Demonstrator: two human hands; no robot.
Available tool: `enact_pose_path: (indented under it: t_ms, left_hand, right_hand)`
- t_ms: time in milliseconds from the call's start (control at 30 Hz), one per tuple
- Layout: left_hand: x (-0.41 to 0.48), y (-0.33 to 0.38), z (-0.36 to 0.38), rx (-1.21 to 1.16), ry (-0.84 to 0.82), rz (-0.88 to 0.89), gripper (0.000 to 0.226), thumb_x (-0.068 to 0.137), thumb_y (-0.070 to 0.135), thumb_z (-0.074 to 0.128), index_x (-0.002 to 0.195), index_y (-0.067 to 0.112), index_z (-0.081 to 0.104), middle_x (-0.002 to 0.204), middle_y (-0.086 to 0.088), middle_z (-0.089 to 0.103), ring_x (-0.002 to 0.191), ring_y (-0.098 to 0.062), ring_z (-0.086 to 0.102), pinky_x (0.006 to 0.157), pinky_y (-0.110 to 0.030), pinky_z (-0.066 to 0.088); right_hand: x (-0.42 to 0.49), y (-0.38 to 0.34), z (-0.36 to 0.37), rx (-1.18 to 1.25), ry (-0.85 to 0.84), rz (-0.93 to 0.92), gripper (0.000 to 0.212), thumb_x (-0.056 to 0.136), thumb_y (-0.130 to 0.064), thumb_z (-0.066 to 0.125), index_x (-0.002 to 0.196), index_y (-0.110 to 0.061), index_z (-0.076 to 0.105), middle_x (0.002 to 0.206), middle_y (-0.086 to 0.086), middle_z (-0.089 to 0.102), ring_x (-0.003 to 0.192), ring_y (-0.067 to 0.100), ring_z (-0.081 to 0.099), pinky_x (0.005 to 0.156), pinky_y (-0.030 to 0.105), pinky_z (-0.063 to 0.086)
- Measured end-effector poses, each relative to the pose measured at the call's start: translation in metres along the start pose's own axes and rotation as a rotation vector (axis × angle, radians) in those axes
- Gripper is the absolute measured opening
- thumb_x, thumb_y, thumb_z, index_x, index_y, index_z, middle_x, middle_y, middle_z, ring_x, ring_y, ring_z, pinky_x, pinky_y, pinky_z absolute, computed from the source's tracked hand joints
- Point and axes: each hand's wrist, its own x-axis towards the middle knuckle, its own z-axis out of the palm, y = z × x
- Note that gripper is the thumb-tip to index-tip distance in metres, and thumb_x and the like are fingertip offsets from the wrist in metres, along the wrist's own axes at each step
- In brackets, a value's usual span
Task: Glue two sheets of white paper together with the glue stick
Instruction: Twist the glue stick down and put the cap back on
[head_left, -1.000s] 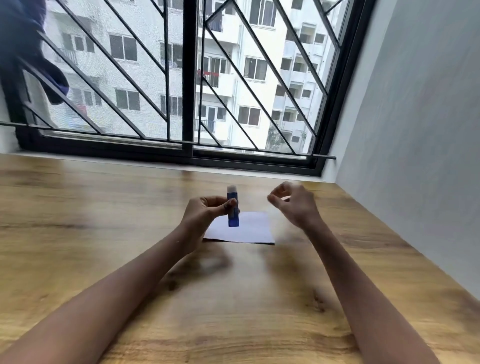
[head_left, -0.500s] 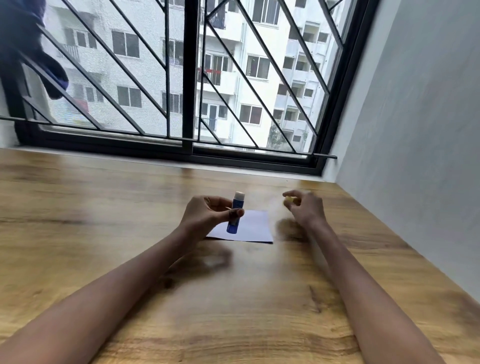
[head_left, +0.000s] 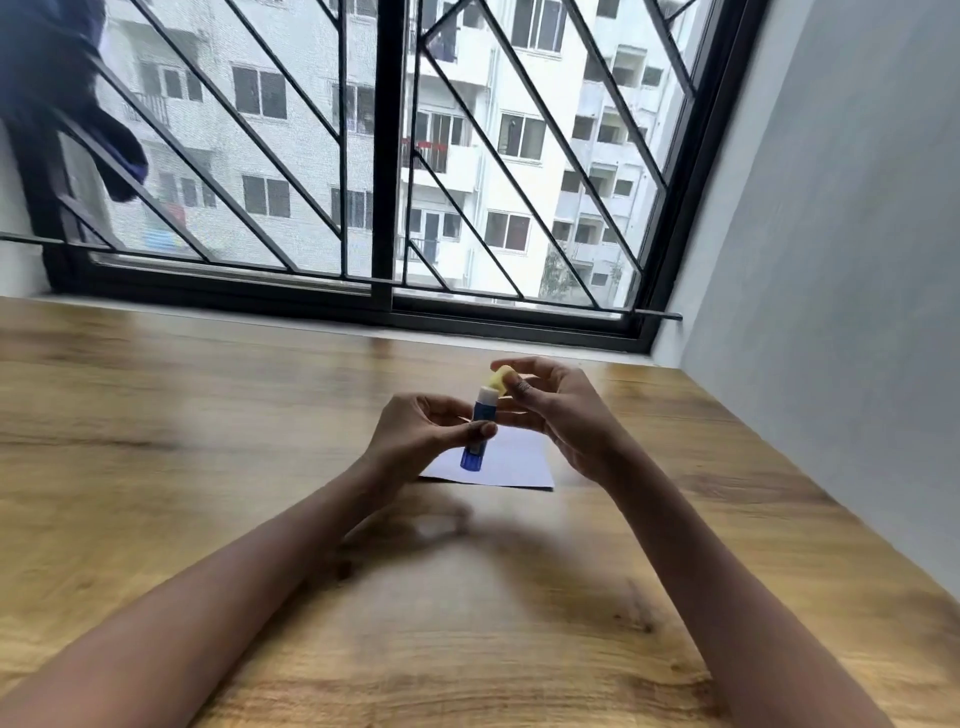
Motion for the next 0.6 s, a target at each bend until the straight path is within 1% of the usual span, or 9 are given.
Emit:
enact_pose_path:
  t_ms: [100, 200, 300, 367, 400, 467, 533, 600]
  left_hand:
    - [-0.0008, -0.0004, -0.0009, 0.03, 0.001, 0.0, 0.016, 0.065, 0.013, 0.08, 0.079, 0.008, 0.073, 0.066, 0.004, 0.073, 0.063, -0.008, 0.065, 0.062, -0.016, 0.051]
    - [-0.0011, 0.0004, -0.0022, 0.044, 0.012, 0.012, 0.018, 0.062, 0.018, 0.081, 0.077, 0.011, 0.074, 0.067, 0.002, 0.073, 0.065, -0.01, 0.066, 0.065, -0.019, 0.053]
    - [-0.001, -0.0008, -0.003, 0.084, 0.023, 0.022, 0.018, 0.06, 0.024, 0.081, 0.074, 0.015, 0.074, 0.071, -0.003, 0.074, 0.067, -0.014, 0.067, 0.07, -0.03, 0.055]
    - [-0.0017, -0.0024, -0.0033, 0.13, 0.038, 0.027, 0.017, 0.059, 0.027, 0.083, 0.072, 0.018, 0.075, 0.072, -0.007, 0.074, 0.067, -0.016, 0.067, 0.072, -0.035, 0.055]
    - [-0.0021, -0.0024, -0.003, 0.153, 0.046, 0.033, 0.017, 0.059, 0.027, 0.084, 0.071, 0.019, 0.075, 0.071, -0.007, 0.074, 0.066, -0.015, 0.067, 0.072, -0.036, 0.055]
    - [-0.0024, -0.0016, -0.0022, 0.182, 0.061, 0.06, 0.016, 0.061, 0.023, 0.084, 0.073, 0.018, 0.075, 0.071, -0.006, 0.074, 0.064, -0.012, 0.067, 0.069, -0.033, 0.055]
    - [-0.0033, 0.0005, -0.0014, 0.203, 0.087, 0.087, 0.016, 0.062, 0.02, 0.083, 0.075, 0.016, 0.075, 0.072, -0.004, 0.074, 0.064, -0.009, 0.067, 0.064, -0.025, 0.055]
    - [-0.0054, 0.0021, -0.0001, 0.216, 0.111, 0.105, 0.016, 0.064, 0.017, 0.082, 0.077, 0.013, 0.076, 0.073, -0.004, 0.074, 0.062, -0.004, 0.066, 0.06, -0.017, 0.05]
  right_hand:
    - [-0.0019, -0.0004, 0.0026, -0.106, 0.003, -0.037, 0.022, 0.089, -0.008, 0.058, 0.11, -0.001, 0.061, 0.087, 0.012, 0.068, 0.076, 0.022, 0.069, 0.073, 0.03, 0.06]
    - [-0.0015, 0.0007, 0.0054, -0.188, 0.022, -0.097, 0.022, 0.087, -0.007, 0.062, 0.108, -0.002, 0.063, 0.086, 0.015, 0.069, 0.078, 0.027, 0.069, 0.077, 0.037, 0.06]
    - [-0.0015, 0.0032, 0.007, -0.385, 0.094, -0.187, 0.03, 0.08, -0.008, 0.071, 0.109, -0.001, 0.066, 0.089, 0.02, 0.072, 0.08, 0.031, 0.071, 0.078, 0.04, 0.06]
    - [-0.0023, 0.0047, 0.0077, -0.534, 0.107, -0.235, 0.034, 0.076, -0.011, 0.075, 0.108, -0.002, 0.068, 0.089, 0.019, 0.074, 0.078, 0.029, 0.073, 0.076, 0.039, 0.06]
    - [-0.0032, 0.0048, 0.008, -0.593, 0.106, -0.251, 0.034, 0.075, -0.012, 0.077, 0.107, -0.003, 0.069, 0.088, 0.018, 0.074, 0.077, 0.027, 0.073, 0.075, 0.039, 0.06]
    - [-0.0033, 0.0048, 0.0083, -0.632, 0.11, -0.266, 0.033, 0.073, -0.012, 0.078, 0.104, -0.003, 0.07, 0.087, 0.016, 0.075, 0.075, 0.025, 0.074, 0.073, 0.041, 0.06]
    - [-0.0018, 0.0039, 0.0079, -0.617, 0.127, -0.269, 0.032, 0.069, -0.013, 0.082, 0.098, -0.004, 0.073, 0.083, 0.014, 0.075, 0.075, 0.025, 0.074, 0.072, 0.041, 0.06]
    - [-0.0018, 0.0031, 0.0098, -0.596, 0.141, -0.264, 0.03, 0.065, -0.014, 0.084, 0.093, -0.006, 0.074, 0.08, 0.013, 0.075, 0.076, 0.026, 0.074, 0.071, 0.041, 0.061]
